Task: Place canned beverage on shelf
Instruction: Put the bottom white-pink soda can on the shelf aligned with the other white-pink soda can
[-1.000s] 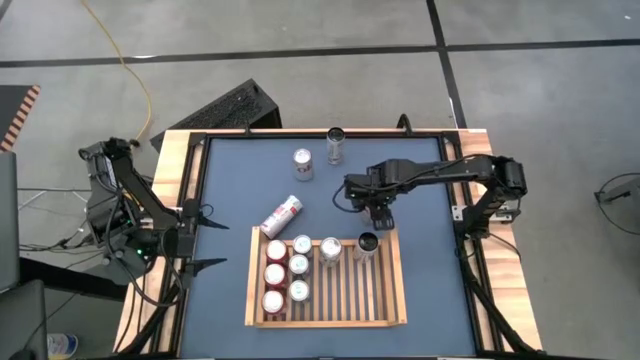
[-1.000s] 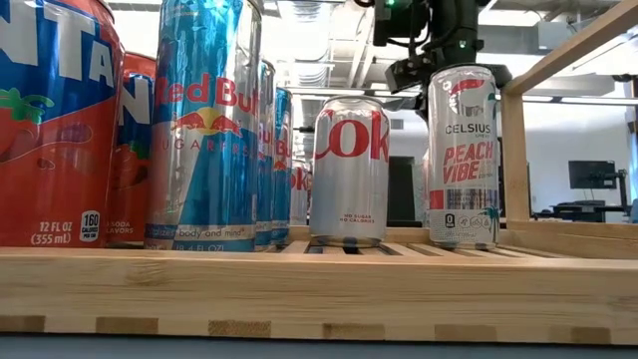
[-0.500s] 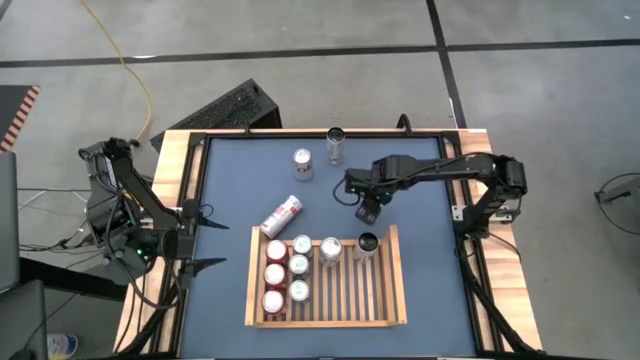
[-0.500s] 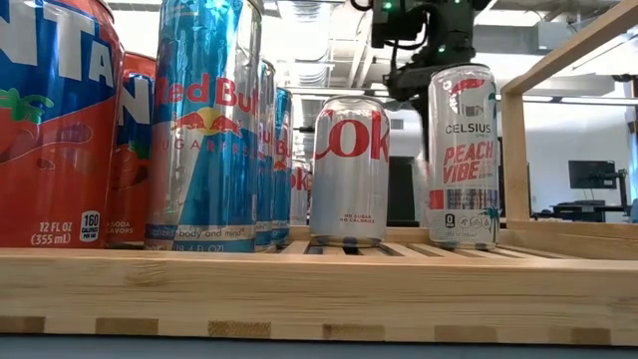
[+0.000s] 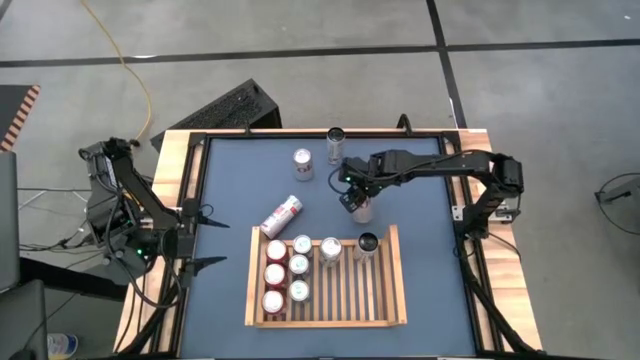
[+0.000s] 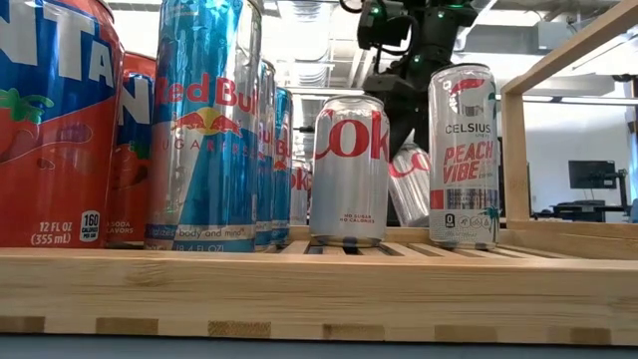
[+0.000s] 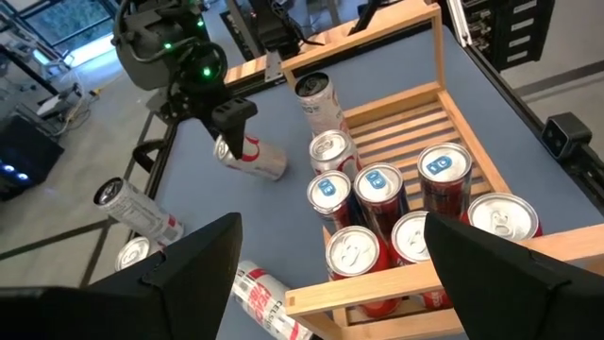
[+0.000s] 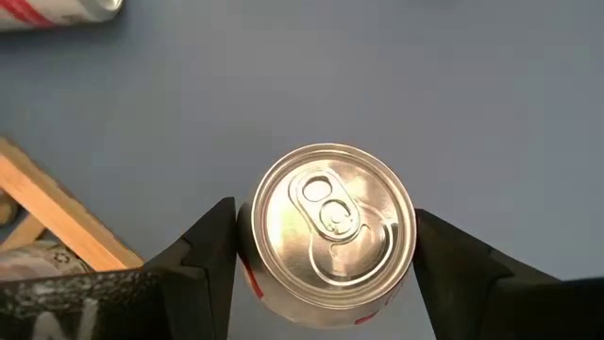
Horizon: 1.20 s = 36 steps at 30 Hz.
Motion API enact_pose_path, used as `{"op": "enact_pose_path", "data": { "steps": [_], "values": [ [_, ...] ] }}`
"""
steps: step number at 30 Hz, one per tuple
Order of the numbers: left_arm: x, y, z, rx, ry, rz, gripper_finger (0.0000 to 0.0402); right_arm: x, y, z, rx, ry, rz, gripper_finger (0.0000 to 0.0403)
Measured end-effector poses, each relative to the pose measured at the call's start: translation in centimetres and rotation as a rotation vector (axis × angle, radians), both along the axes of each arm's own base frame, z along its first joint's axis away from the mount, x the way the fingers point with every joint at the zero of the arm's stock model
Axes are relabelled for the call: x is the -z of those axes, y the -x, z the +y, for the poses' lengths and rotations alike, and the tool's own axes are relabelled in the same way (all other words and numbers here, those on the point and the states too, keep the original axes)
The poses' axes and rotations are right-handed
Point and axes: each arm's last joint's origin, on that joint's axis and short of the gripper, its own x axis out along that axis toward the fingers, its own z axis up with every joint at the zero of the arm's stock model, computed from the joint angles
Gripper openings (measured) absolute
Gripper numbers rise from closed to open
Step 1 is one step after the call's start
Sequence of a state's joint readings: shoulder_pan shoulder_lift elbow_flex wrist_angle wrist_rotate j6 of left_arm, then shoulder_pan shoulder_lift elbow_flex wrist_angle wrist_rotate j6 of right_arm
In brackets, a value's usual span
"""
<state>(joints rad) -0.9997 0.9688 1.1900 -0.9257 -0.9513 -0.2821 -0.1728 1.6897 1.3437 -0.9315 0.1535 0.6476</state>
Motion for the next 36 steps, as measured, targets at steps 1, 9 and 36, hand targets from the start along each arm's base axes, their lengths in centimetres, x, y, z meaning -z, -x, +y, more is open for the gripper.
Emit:
{"op": "enact_pose_path", "data": {
  "steps": [1,9,36],
  "values": [
    [0.0,0.0,0.0,0.002,0.001,0.001,0.032,0.0,0.0,0.1,-0.017,0.001,0.001,0.024],
    [0.0,0.0,0.0,0.006,-0.006,0.003,0.032,-0.1,-0.7,1.5,-0.008,0.106,-0.028,0.0237],
    [0.0,0.0,0.0,-0.007,0.028,0.001,0.032,0.0,-1.4,4.1,0.587,0.447,-0.302,0.0221]
  ]
}}
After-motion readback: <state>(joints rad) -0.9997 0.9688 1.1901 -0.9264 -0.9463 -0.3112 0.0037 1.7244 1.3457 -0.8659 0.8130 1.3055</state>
